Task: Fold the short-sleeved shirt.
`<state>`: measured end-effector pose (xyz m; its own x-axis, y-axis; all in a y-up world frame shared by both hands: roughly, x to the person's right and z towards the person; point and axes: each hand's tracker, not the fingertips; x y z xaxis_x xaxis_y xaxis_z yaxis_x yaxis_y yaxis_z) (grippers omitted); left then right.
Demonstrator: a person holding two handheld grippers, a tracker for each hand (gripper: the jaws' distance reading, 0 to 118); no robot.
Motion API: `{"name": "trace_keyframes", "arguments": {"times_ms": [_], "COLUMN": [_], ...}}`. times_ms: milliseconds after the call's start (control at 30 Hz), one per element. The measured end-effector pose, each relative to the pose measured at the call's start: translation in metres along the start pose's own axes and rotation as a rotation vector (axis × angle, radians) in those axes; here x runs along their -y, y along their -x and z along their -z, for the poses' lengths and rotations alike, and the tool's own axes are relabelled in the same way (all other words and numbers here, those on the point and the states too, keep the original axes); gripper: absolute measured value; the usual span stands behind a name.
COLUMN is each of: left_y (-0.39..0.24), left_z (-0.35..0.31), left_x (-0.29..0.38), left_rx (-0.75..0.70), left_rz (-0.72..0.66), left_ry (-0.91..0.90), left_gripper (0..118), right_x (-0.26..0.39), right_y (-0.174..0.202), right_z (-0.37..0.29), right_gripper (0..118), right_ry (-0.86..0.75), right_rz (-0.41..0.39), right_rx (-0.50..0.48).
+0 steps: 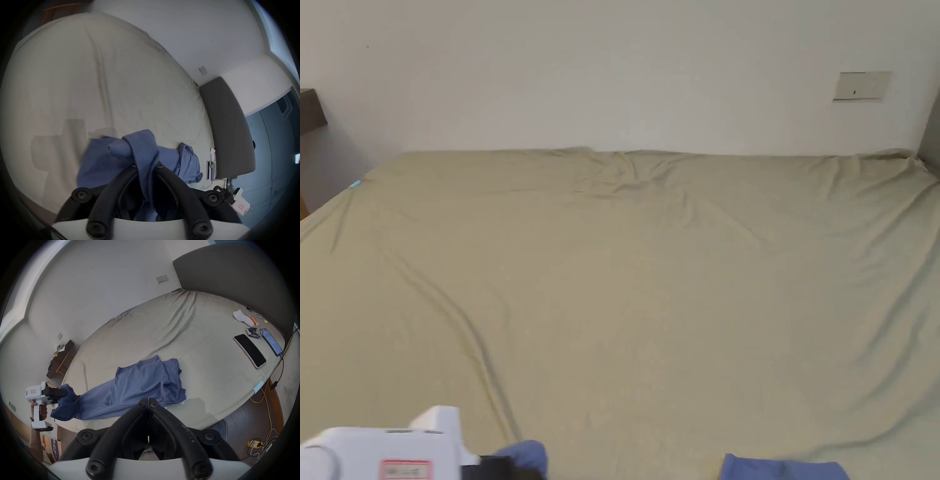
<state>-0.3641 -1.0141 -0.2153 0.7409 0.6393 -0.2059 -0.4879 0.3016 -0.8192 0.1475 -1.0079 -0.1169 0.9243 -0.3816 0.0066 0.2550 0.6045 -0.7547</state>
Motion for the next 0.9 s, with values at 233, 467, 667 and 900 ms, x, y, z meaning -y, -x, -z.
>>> {"name": "trace_keyframes", "arguments": {"times_ms": [233, 467, 667, 900], "left_y": [-0.047, -0.059, -0.045, -0.018], "left_z": [0.105, 0.111, 0.042, 0.026], "left_x": [0.009, 0.014, 0.032, 0.035], "left_rx": [-0.047, 0.143, 0.166, -0.259], "left_rz": [0.069, 0.014, 0.133, 0.228], "left_ry": [0.199, 0.195, 0.125, -0.131], "left_gripper": [14, 97, 65, 4], "right_x": [0.007, 0.011, 0.009, 0.012], "right_y": [-0.027, -0.033, -0.026, -0.014], "right_z": [-0.027, -0.034, -0.019, 0.000], "right_gripper": [2, 2, 2, 2], "right_ry": [-0.044, -0.038, -0.015, 0.049], "right_rz": [0.067, 0.075, 0.060, 0.018], "right_rx": [0.086, 0.115, 0.087, 0.029]}}
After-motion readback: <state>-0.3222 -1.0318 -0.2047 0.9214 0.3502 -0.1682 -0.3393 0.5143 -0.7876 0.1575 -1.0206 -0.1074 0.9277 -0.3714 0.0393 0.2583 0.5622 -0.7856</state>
